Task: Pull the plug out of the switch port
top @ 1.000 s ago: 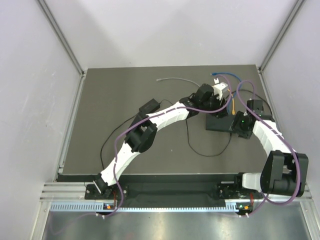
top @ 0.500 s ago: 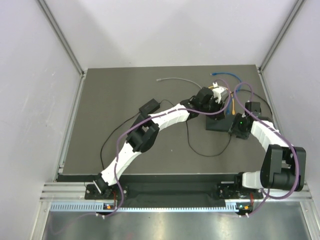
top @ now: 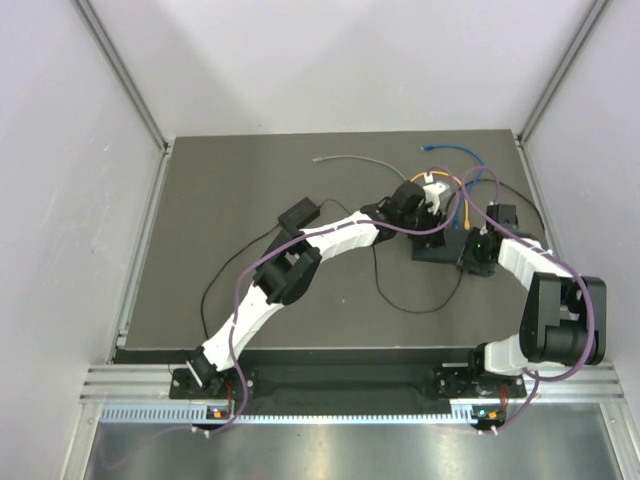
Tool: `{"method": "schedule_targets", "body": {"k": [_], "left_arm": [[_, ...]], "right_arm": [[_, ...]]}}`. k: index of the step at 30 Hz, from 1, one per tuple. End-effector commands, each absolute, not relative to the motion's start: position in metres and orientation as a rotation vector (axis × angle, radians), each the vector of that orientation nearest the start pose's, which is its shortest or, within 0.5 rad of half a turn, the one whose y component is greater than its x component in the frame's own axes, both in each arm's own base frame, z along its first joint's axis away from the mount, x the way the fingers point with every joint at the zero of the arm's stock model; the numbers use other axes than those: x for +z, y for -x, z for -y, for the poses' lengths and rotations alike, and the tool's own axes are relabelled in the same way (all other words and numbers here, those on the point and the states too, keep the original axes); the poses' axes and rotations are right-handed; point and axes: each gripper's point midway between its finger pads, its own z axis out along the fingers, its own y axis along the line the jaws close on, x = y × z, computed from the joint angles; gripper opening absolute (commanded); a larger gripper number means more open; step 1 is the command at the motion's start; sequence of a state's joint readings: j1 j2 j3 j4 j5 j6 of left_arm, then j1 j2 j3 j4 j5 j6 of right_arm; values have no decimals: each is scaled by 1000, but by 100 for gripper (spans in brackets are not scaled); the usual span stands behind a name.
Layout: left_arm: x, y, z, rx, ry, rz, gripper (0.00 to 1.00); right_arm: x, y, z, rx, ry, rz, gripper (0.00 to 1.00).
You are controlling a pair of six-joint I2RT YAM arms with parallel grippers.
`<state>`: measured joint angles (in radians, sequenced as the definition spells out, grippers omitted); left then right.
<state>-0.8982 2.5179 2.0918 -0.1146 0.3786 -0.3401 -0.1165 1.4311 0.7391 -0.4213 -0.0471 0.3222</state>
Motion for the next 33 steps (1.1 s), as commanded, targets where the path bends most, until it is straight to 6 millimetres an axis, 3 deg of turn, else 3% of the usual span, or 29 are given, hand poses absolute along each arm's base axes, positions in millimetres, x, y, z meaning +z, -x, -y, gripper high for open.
{"method": "schedule_targets", "body": {"k": [1, 5, 8, 14, 18, 23, 25, 28, 29, 33], "left_arm": [[85, -349, 559, -1075, -920, -2041, 51], [102, -351, 548, -996, -970, -1989, 68], [102, -350, 541, -953, -1015, -1980, 72], [98, -338, 529, -805, -1137, -1943, 73], [82, -329, 525, -586, -1269, -1847, 75], [75, -321, 539, -559, -1297, -1807, 76], [82, -318, 547, -600, -1292, -1785, 77], [81, -324, 552, -565, -1266, -1771, 78], [67, -325, 551, -548, -1279, -1800, 77], [61, -341, 552, -470, -1225, -1825, 75]], "right_arm": [[27, -298, 18, 119, -546, -2588, 36], [25, -304, 15, 157, -545, -2592, 34], [22, -304, 12, 176, -542, -2608, 28], [28, -301, 10, 192, -529, -2592, 25], [30, -302, 6, 219, -521, -2587, 14], [25, -299, 3, 241, -523, -2607, 5], [25, -298, 3, 239, -521, -2607, 4], [25, -297, 3, 237, -518, -2606, 0], [25, -296, 3, 237, -522, -2606, 0], [24, -293, 2, 243, -523, -2608, 0]]}}
